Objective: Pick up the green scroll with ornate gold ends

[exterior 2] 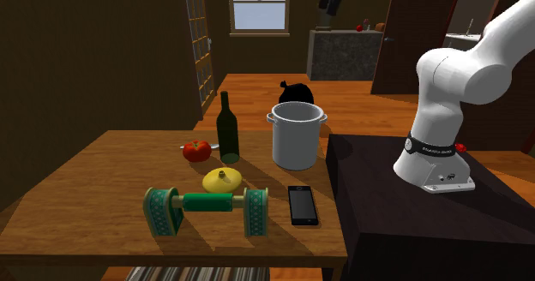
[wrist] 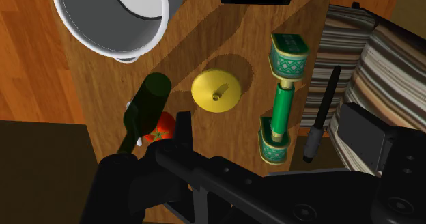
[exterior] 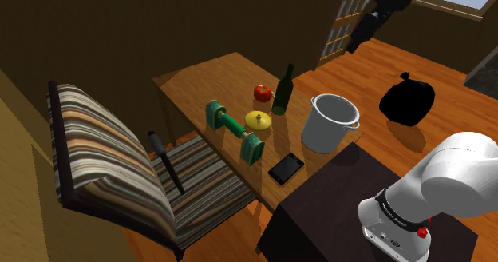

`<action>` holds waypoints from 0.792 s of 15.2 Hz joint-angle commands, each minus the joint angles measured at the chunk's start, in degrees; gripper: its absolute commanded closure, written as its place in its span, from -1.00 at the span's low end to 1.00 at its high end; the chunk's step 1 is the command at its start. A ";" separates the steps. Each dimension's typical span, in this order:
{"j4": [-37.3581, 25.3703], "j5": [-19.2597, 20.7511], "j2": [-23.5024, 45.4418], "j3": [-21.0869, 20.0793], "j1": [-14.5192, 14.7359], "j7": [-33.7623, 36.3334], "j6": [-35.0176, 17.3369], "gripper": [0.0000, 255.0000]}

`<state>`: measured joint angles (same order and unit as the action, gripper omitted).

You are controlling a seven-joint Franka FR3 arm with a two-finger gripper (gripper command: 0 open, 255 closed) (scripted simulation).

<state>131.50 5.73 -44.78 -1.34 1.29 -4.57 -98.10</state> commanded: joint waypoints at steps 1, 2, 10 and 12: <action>0.00 0.00 0.00 0.00 0.00 0.00 0.00 -1.00; 1.02 -0.20 0.90 -0.19 0.08 0.47 -1.79 -1.00; 6.56 -1.46 10.82 -1.82 0.65 4.14 -16.27 -1.00; 7.20 -1.67 14.01 -2.28 0.74 5.03 -19.86 -1.00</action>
<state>138.43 4.13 -32.53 -3.46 2.02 0.07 -115.93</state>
